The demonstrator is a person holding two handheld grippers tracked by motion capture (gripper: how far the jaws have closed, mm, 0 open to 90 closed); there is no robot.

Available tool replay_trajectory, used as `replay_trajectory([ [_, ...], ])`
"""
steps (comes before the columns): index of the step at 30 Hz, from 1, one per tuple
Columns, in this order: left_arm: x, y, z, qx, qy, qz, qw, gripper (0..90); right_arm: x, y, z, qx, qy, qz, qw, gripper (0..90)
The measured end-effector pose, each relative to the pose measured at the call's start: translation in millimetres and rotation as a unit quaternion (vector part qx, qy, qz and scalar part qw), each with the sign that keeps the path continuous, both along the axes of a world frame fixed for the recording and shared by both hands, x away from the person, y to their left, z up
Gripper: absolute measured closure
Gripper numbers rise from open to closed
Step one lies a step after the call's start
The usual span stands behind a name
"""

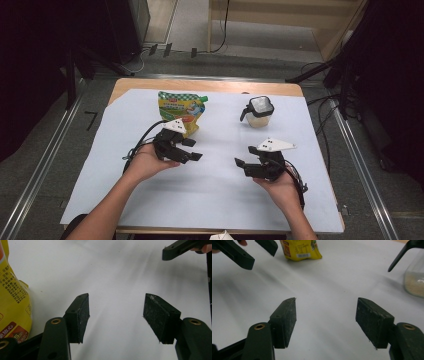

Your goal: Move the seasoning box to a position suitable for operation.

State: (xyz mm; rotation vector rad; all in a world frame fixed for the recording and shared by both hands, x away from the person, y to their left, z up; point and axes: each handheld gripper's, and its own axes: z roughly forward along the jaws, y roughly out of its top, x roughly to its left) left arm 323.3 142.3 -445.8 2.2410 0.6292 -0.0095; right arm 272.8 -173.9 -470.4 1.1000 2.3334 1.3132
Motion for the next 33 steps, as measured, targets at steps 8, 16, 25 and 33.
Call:
replay_trajectory([
  [8, 1.2, 8.2, 3.7, -0.013, -0.001, -0.002, 0.9999, 38.6, 1.3, 6.8, -0.1, -0.003, -0.002, 0.009, 1.0, 35.6],
  [16, -1.3, 6.9, 6.5, -0.015, -0.008, -0.01, 0.9998, 38.0, 1.5, 3.1, 1.2, -0.002, 0.001, 0.008, 1.0, 37.0],
  [25, -2.7, 4.4, 7.7, -0.013, -0.011, -0.015, 0.9998, 38.5, 4.6, 1.1, 3.1, 0.0, 0.0, 0.012, 0.9999, 38.1],
  [33, -5.1, 1.4, 8.4, -0.01, -0.009, -0.022, 0.9997, 38.0, 5.1, -4.2, 4.6, 0.013, 0.0, 0.013, 0.9998, 38.7],
])
